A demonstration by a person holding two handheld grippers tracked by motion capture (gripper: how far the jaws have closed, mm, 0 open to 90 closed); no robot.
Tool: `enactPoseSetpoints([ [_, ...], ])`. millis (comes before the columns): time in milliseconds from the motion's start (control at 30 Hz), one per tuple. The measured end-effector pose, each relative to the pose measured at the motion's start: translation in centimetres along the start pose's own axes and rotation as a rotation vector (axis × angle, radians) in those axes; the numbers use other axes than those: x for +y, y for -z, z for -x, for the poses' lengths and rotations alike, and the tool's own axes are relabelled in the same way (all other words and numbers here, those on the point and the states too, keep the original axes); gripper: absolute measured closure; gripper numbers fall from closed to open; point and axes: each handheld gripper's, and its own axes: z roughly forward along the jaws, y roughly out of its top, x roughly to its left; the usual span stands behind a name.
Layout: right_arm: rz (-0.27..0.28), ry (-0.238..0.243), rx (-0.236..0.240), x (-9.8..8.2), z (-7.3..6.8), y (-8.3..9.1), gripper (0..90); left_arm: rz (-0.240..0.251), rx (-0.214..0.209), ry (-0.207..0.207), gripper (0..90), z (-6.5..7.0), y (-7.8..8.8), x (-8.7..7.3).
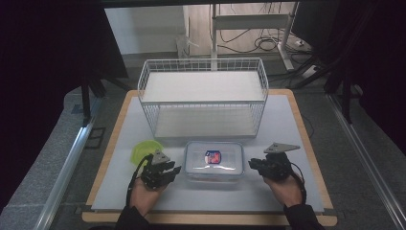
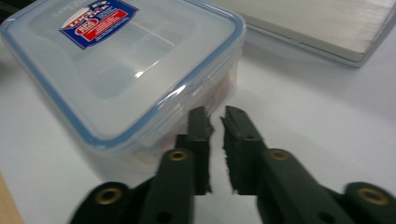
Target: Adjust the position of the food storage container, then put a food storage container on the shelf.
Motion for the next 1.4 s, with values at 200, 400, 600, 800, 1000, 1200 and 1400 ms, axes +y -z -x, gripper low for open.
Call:
enactPoseSetpoints([
  [200, 0.029, 0.043, 0.009, -1.1, -0.5, 1.4, 57.9, 0.054, -0.031, -0.031, 32.9, -0.2, 1.8, -1.9],
  [400, 0.033, 0.076, 0.029, -2.0, -1.2, 1.8, 37.1, 0.085, -0.055, -0.044, 17.5, -0.5, 2.5, -3.7],
  [600, 0.024, 0.084, 0.021, -2.4, -1.4, 1.5, 26.6, 0.077, -0.063, -0.041, 15.7, -0.4, 2.2, -3.8],
  [800, 0.034, 0.073, 0.015, -2.3, -1.3, 1.4, 23.9, 0.049, -0.041, -0.09, 11.0, -0.3, 1.7, -4.0],
  [1000, 0.025, 0.07, 0.011, -2.2, -1.3, 1.5, 25.4, 0.073, -0.08, -0.064, 10.5, -0.4, 1.8, -3.7],
  [1200, 0.014, 0.053, 0.009, -2.0, -1.2, 1.7, 27.8, 0.046, -0.133, -0.032, 9.7, -0.2, 1.8, -2.9],
  [1400, 0.002, 0.03, 0.017, -1.5, -1.5, 1.9, 26.5, 0.046, -0.165, -0.019, 9.0, 0.0, 2.0, -1.2],
])
